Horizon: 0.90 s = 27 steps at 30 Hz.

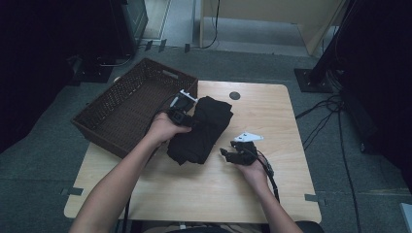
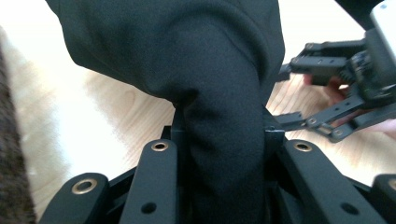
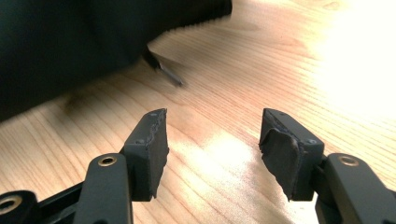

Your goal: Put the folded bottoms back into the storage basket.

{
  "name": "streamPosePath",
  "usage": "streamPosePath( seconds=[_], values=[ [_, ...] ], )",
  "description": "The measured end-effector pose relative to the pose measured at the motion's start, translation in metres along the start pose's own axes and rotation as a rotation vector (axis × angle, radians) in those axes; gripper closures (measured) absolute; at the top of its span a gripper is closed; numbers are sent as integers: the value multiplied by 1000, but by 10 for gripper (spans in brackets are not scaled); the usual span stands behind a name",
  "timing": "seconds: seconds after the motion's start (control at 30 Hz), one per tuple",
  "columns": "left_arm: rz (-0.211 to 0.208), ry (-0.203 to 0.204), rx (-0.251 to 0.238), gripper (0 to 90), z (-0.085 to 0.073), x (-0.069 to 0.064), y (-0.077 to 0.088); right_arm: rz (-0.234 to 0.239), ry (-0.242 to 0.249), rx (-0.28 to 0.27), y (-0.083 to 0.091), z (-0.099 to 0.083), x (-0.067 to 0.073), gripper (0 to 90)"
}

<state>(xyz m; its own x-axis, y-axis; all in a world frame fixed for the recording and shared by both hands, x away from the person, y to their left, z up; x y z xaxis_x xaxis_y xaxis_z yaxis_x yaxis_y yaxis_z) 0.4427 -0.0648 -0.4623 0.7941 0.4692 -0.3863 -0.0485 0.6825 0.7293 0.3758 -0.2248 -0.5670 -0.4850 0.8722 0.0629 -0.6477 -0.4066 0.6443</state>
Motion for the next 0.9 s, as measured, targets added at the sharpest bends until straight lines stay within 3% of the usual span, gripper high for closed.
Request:
streamPosePath(
  seconds=[0.23,0.47,0.77,0.83,0.9],
  values=[
    [19,-19,-17,686,13,-3,29,0,3,17,-2,-3,0,419],
    [61,-15,-33,685,24,3,64,4,-2,23,-2,-3,1,420],
    [142,-20,-79,685,42,19,124,-1,17,20,-3,-3,2,418],
    [174,-36,-101,684,45,26,144,-3,17,19,-3,-3,2,416],
    [196,-19,-120,685,46,36,160,-3,14,20,-3,-3,2,416]
  ],
)
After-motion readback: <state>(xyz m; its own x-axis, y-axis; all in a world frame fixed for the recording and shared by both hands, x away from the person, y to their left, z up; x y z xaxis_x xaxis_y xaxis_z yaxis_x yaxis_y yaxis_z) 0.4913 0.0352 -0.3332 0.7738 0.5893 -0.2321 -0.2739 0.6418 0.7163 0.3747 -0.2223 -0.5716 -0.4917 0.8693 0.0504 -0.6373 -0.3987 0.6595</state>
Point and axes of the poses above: each handheld gripper's, and its own axes: y roughly backward along the jaws, z roughly out of its top, x roughly to its left, the point moved 8 cm from there along -y, roughly forward along the jaws, and after that the axes turned 6 degrees about -z, right-handed, at the moved point
